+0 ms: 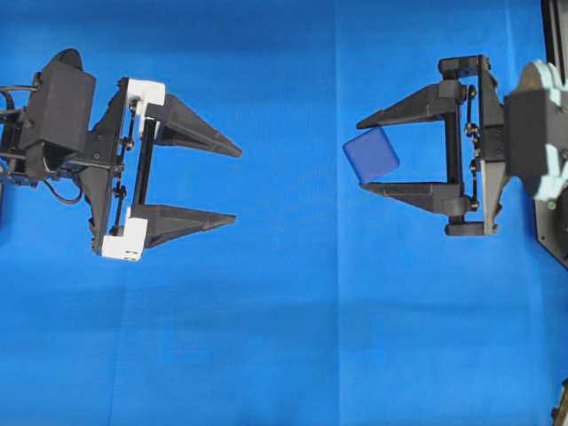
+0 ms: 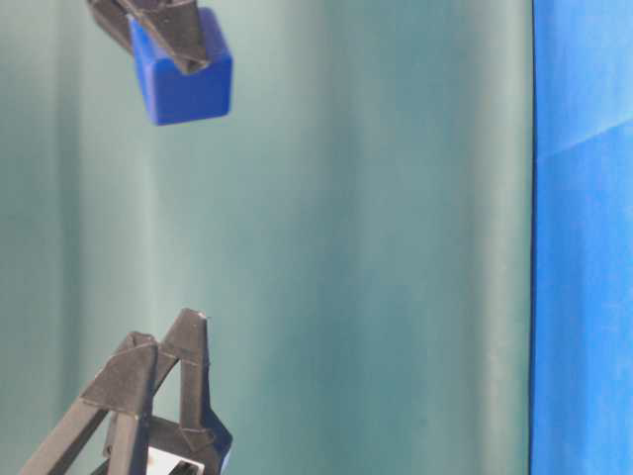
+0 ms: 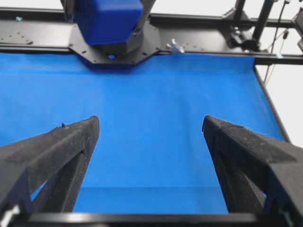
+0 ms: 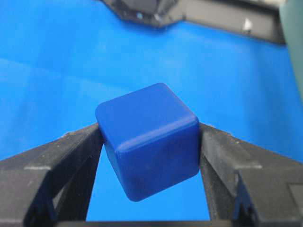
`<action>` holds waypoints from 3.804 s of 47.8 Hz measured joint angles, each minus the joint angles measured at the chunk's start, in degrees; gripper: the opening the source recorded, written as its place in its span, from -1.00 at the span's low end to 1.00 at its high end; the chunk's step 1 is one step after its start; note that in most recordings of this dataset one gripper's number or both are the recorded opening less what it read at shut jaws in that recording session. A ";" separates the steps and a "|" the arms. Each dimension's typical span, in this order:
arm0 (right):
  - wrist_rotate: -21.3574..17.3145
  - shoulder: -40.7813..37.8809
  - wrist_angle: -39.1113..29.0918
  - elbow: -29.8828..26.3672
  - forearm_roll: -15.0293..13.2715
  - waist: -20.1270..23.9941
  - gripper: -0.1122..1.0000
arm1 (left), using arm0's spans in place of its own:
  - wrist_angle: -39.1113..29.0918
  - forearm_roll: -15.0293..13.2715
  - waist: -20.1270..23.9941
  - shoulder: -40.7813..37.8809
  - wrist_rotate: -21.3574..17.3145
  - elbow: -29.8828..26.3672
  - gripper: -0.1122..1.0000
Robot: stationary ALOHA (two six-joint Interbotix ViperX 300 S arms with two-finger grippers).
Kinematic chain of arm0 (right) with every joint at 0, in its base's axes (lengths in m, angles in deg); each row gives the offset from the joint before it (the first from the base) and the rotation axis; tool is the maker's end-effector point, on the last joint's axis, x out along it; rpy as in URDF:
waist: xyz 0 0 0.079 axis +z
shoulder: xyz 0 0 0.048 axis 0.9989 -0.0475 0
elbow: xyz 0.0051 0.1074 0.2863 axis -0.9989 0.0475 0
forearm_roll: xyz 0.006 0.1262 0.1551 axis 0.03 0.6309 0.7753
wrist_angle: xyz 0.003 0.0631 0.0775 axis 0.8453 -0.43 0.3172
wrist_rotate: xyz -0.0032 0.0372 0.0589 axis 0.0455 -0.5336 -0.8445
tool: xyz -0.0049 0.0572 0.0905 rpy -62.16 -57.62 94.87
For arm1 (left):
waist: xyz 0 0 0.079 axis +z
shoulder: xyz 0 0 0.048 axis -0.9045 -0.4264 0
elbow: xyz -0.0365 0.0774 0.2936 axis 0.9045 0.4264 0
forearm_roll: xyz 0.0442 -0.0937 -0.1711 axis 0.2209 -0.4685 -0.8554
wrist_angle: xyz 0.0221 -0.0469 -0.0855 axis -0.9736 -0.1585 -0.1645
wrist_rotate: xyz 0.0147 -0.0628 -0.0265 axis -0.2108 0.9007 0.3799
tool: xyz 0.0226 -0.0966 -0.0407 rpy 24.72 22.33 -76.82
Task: Handover the blue block to the right arm after grasping it with the left arm, then place it in the designated position.
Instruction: 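Carry the cube with the right gripper and lower it toward the table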
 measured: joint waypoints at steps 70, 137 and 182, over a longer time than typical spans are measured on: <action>-0.18 0.00 -1.05 0.00 -0.18 0.00 0.04 | 0.00 0.00 0.00 0.00 -0.09 0.09 0.88; -0.88 -0.09 -20.30 0.00 3.69 3.60 0.04 | 0.00 -0.09 0.09 -0.09 -0.18 0.00 0.88; -7.12 -25.14 1.85 -1.14 3.69 1.76 0.04 | 0.00 0.00 0.00 0.00 -0.09 0.00 0.88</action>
